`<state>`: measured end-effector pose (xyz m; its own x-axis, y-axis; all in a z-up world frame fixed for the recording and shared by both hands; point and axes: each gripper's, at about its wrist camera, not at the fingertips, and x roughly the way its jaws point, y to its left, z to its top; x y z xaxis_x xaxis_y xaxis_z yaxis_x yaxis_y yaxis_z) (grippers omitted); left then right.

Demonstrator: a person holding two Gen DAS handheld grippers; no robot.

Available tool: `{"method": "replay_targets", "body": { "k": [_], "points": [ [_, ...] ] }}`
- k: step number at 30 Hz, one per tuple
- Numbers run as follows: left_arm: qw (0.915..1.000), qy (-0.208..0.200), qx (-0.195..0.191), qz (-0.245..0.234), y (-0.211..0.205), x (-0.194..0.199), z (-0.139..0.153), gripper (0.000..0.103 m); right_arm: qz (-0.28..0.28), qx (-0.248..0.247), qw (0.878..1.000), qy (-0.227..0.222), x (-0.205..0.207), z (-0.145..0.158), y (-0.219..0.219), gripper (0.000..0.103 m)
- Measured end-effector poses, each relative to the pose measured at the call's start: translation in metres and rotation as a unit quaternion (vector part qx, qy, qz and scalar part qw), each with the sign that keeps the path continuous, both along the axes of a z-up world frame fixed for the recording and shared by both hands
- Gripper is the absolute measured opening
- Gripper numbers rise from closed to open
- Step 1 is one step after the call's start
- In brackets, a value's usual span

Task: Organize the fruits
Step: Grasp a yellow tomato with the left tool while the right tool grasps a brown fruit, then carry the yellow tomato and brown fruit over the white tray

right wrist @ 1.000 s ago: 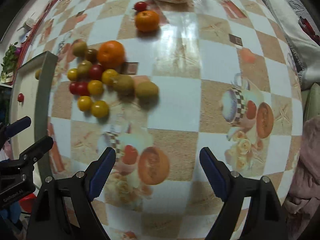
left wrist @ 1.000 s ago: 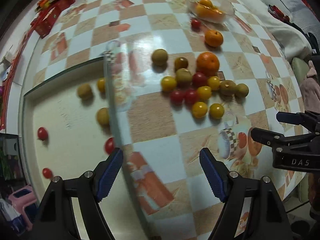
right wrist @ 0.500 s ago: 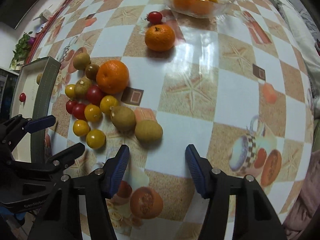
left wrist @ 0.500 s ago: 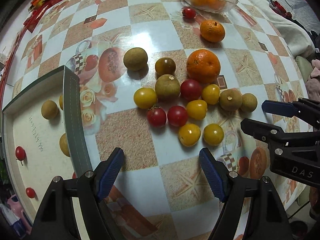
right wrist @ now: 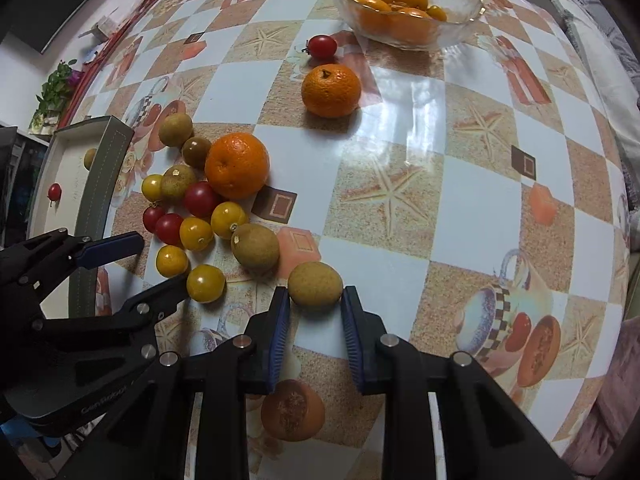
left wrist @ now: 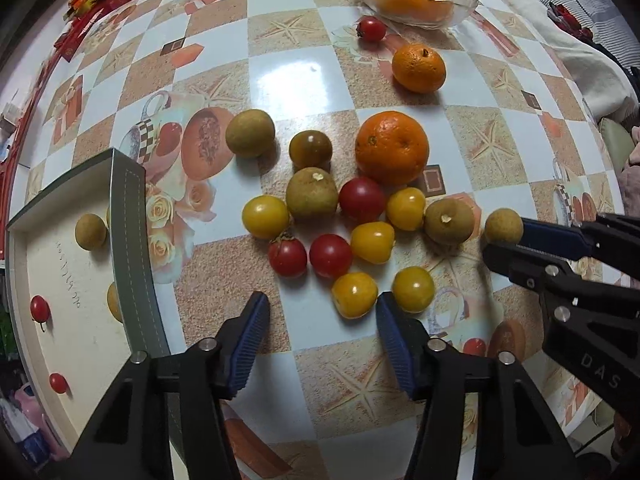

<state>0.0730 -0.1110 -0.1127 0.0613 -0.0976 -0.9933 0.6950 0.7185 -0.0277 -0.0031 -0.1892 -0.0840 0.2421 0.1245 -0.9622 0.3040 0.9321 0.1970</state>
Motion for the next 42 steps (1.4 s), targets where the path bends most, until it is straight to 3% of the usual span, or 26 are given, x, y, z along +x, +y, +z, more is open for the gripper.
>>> {"method": "replay_targets", "body": {
  "k": [2,6,23,35,42],
  "points": [
    [1.0,-0.004,0.002,0.002,-0.001,0.0,0.003,0.051,-0.009,0.007,1.0,-0.001,-0.005,0.002,-0.003,0.028],
    [0.9999,0.004,-0.015,-0.002,-0.009,-0.004,0.009,0.022,-0.018,0.011,1.0,-0.002,-0.019,0.005,-0.004,0.028],
    [0.9984,0.027,-0.048,0.012,0.021,-0.025,0.046,0.022,-0.049,0.048,0.998,0.002,-0.068,0.024,0.014,0.029],
    [0.9971,0.013,-0.062,0.041,0.106,-0.01,0.071,0.022,-0.011,0.036,0.999,0.002,-0.056,0.054,0.052,0.029],
    [0.9953,0.01,-0.056,0.078,0.162,0.002,0.073,0.022,0.035,0.031,0.999,0.001,-0.026,0.065,0.091,0.029]
  ]
}}
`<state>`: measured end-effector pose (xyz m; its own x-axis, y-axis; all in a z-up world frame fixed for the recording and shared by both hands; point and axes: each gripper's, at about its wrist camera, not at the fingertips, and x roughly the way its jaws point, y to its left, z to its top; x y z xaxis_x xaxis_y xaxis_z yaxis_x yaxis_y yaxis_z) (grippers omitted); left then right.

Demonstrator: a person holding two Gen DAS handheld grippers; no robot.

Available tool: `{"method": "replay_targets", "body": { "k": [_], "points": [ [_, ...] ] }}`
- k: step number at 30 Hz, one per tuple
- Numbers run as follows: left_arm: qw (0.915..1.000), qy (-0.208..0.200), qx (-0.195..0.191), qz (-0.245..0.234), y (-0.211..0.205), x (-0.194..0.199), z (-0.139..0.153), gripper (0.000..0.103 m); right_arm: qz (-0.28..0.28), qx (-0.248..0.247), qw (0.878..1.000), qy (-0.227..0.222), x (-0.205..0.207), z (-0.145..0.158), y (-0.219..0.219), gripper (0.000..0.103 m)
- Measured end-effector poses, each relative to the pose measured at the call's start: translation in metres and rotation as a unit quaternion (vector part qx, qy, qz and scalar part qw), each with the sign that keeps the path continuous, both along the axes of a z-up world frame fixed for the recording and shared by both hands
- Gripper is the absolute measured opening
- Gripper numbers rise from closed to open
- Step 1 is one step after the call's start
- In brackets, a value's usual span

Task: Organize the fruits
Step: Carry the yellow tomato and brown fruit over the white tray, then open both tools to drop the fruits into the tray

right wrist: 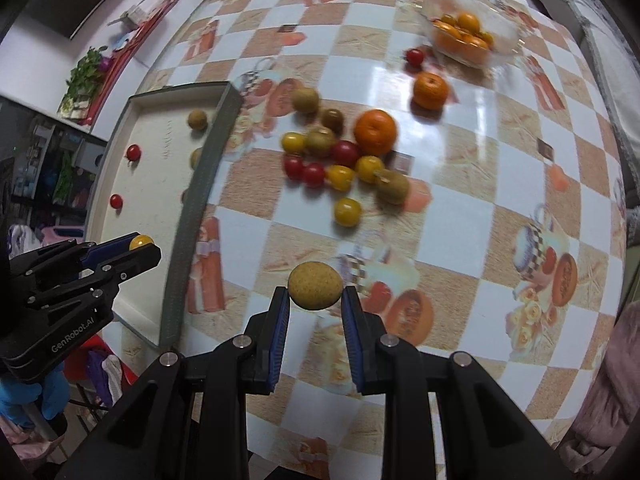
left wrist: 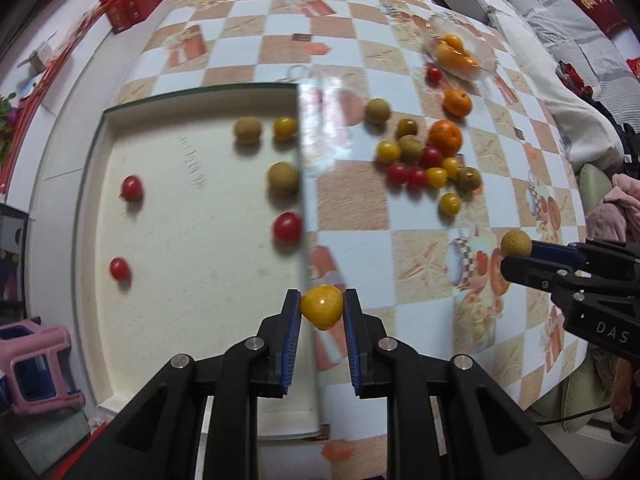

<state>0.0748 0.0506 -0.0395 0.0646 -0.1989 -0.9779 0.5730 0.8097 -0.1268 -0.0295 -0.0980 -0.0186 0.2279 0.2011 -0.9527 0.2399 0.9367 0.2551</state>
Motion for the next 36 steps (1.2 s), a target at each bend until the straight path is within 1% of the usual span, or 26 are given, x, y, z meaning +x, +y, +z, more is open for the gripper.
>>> {"method": "replay_targets", "body": {
  "k": [9,12,18,23,27,31,36],
  "points": [
    [0.9977,0.003,0.019,0.065,0.074,0.024,-0.014,0.022,0.07,0.001,0.998,-0.004,0.052,0.006,0.065,0.029],
    [0.9962,0.005,0.025,0.084,0.095,0.032,-0.02,0.022,0.092,0.003,0.996,0.0,0.071,0.001,0.091,0.029],
    [0.9935,0.013,0.039,0.106,0.127,0.043,-0.039,0.022,0.122,0.009,0.992,0.014,0.101,-0.012,0.128,0.029],
    [0.9923,0.012,0.043,0.115,0.142,0.05,-0.048,0.022,0.135,0.005,0.99,0.032,0.124,-0.029,0.148,0.029],
    [0.9921,0.013,0.042,0.117,0.146,0.055,-0.052,0.022,0.144,-0.008,0.989,0.043,0.142,-0.04,0.157,0.029],
    [0.9923,0.014,0.042,0.116,0.147,0.057,-0.055,0.022,0.138,-0.009,0.989,0.054,0.154,-0.05,0.162,0.029],
    [0.9923,0.019,0.044,0.115,0.151,0.056,-0.06,0.022,0.138,-0.012,0.988,0.066,0.159,-0.06,0.167,0.03]
  ]
}}
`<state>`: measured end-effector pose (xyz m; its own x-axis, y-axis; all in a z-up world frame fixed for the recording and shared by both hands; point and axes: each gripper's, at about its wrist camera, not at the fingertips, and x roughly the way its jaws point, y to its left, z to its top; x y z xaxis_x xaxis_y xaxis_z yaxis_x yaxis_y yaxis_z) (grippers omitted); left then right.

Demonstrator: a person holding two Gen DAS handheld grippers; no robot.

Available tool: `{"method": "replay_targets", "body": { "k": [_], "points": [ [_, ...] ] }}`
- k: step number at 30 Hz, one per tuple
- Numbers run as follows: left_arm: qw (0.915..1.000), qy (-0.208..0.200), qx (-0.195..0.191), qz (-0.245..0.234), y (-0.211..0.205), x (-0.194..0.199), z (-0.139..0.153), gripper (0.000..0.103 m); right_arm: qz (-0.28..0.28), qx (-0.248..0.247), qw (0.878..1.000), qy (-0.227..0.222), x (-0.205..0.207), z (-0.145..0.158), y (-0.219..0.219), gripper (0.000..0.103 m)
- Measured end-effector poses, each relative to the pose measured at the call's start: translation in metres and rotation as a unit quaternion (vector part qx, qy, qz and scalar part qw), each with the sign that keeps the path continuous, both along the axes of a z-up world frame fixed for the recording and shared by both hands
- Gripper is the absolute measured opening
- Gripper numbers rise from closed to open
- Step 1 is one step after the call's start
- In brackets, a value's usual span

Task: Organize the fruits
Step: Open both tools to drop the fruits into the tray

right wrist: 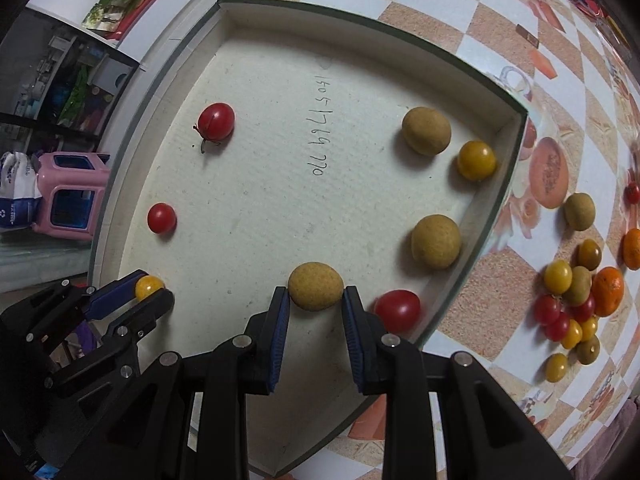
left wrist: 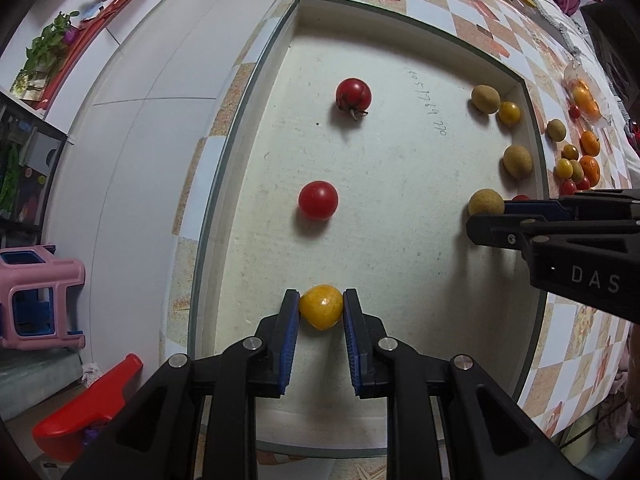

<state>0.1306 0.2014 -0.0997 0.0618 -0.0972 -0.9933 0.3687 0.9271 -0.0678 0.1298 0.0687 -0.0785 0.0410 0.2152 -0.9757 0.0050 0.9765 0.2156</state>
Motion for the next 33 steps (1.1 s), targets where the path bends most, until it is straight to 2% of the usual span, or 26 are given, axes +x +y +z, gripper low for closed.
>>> {"method": "replay_targets", "body": {
  "k": [6,8,9,11,12,13,17,20,22,23,24,25,27,33],
  "points": [
    [1.0,0.0,0.001,-0.004,0.001,0.0,-0.002,0.023,-0.001,0.003,1.0,0.001,0.001,0.001,0.005,0.031],
    [1.0,0.0,0.003,-0.003,-0.001,-0.001,-0.002,0.026,0.0,0.005,1.0,0.001,0.0,0.0,0.003,0.035],
    [1.0,-0.001,0.003,-0.004,-0.003,-0.002,-0.003,0.029,0.001,0.005,1.0,0.002,-0.001,0.0,0.004,0.04],
    [0.9999,-0.001,0.007,-0.007,-0.006,-0.004,-0.003,0.051,0.004,0.004,1.0,0.0,-0.001,0.001,0.006,0.046],
    [0.9999,-0.009,0.012,-0.005,-0.006,-0.005,-0.002,0.07,0.004,0.005,1.0,0.0,-0.002,0.001,0.007,0.047],
    [0.9998,-0.017,0.013,-0.003,-0.006,-0.006,0.0,0.072,0.002,0.007,1.0,0.0,-0.002,0.0,0.009,0.049],
    [0.9999,-0.007,0.013,-0.002,-0.003,-0.011,-0.003,0.072,-0.001,0.013,1.0,-0.005,-0.007,0.005,0.005,0.056],
    [0.9998,-0.002,0.02,0.001,0.002,-0.013,-0.002,0.072,-0.003,0.026,1.0,-0.01,-0.008,0.01,0.002,0.071],
    [0.9998,-0.004,0.019,0.006,0.005,-0.013,0.002,0.072,-0.006,0.039,0.999,-0.022,-0.01,0.019,0.001,0.087],
    [0.9998,-0.005,0.019,0.008,0.006,-0.014,0.004,0.072,-0.009,0.036,0.999,-0.031,-0.01,0.024,0.001,0.089],
    [0.9997,-0.005,0.021,0.008,0.006,-0.014,0.006,0.075,-0.012,0.03,0.999,-0.04,-0.011,0.03,0.0,0.091],
    [0.9996,-0.006,0.028,0.006,0.005,-0.014,0.008,0.084,-0.015,0.027,0.998,-0.048,-0.011,0.035,-0.001,0.094],
    [0.9993,-0.008,0.036,0.0,0.003,-0.014,0.012,0.084,-0.025,0.034,0.997,-0.062,-0.014,0.046,-0.007,0.102],
    [0.9987,-0.021,0.038,-0.028,-0.021,-0.015,0.029,0.084,-0.069,0.031,0.994,-0.076,-0.033,0.061,-0.043,0.103]
  ]
}}
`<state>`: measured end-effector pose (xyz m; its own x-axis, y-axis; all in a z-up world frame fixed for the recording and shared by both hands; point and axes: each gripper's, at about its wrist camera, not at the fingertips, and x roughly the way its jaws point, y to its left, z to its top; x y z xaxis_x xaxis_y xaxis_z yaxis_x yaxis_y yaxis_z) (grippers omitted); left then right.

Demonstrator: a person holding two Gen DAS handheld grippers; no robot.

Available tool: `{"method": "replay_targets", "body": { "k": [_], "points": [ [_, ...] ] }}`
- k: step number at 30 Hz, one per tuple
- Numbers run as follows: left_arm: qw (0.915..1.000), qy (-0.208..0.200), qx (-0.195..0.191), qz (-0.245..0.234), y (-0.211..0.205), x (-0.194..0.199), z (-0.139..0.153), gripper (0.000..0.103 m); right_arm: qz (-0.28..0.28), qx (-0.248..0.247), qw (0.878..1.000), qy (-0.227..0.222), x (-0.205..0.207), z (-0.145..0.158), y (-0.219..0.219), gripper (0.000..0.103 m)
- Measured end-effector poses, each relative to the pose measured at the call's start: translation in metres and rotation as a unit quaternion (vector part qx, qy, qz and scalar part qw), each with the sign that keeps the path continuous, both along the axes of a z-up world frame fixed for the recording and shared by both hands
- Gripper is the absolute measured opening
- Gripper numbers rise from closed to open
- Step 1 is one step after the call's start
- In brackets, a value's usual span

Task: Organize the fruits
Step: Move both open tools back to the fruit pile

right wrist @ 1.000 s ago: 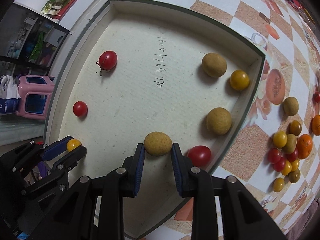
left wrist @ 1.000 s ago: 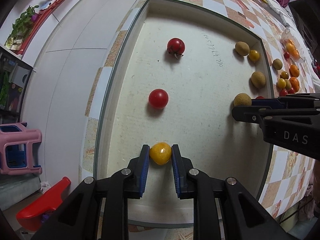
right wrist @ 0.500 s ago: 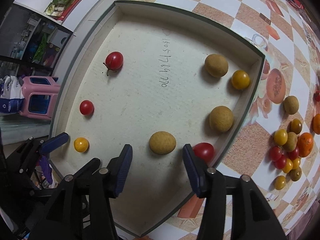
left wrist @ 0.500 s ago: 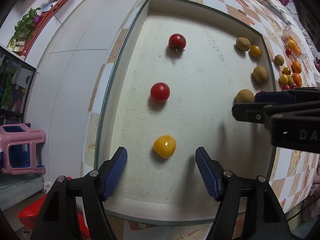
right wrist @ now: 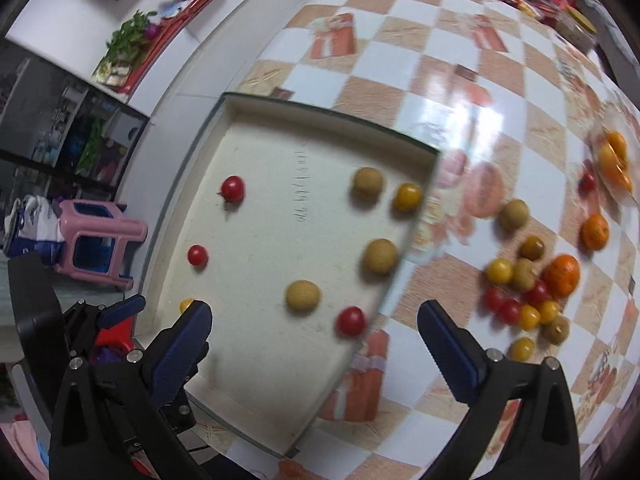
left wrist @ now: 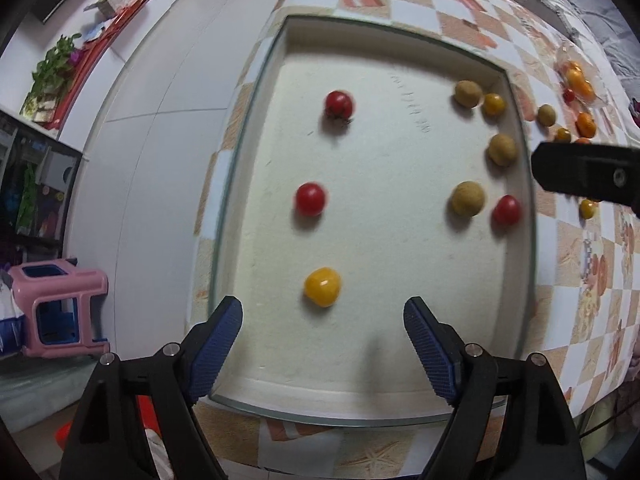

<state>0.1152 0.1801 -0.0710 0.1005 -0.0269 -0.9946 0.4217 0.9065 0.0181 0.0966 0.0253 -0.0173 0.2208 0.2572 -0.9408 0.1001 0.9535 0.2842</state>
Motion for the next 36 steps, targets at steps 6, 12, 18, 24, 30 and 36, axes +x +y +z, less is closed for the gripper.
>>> {"method": "replay_targets", "body": {
  "k": [6,12,18,24,30,36],
  "points": [
    [0.9986,-0.004,-0.017,-0.049,-0.052,-0.009,0.016,0.084,-0.068,-0.011,0.997,0.022,-0.046,-0.01,-0.057,0.103],
    [0.9933,-0.005,-0.028,-0.112,-0.116,-0.03,0.024,0.084,-0.136,-0.02,0.988,0.067,-0.107,-0.034,-0.118,0.103],
    [0.9875,-0.01,-0.023,-0.156,-0.162,-0.043,0.021,0.084,-0.18,-0.027,0.979,0.086,-0.142,-0.051,-0.158,0.103],
    [0.986,-0.01,-0.01,-0.166,-0.187,-0.044,0.007,0.084,-0.169,-0.042,0.982,0.068,-0.14,-0.056,-0.184,0.098],
    [0.9863,0.0,0.005,-0.165,-0.209,-0.038,-0.012,0.069,-0.137,-0.043,0.989,0.047,-0.118,-0.056,-0.201,0.074],
    [0.9868,0.006,0.012,-0.161,-0.22,-0.031,-0.025,0.069,-0.102,-0.023,0.993,0.046,-0.087,-0.067,-0.2,0.064]
  ]
}}
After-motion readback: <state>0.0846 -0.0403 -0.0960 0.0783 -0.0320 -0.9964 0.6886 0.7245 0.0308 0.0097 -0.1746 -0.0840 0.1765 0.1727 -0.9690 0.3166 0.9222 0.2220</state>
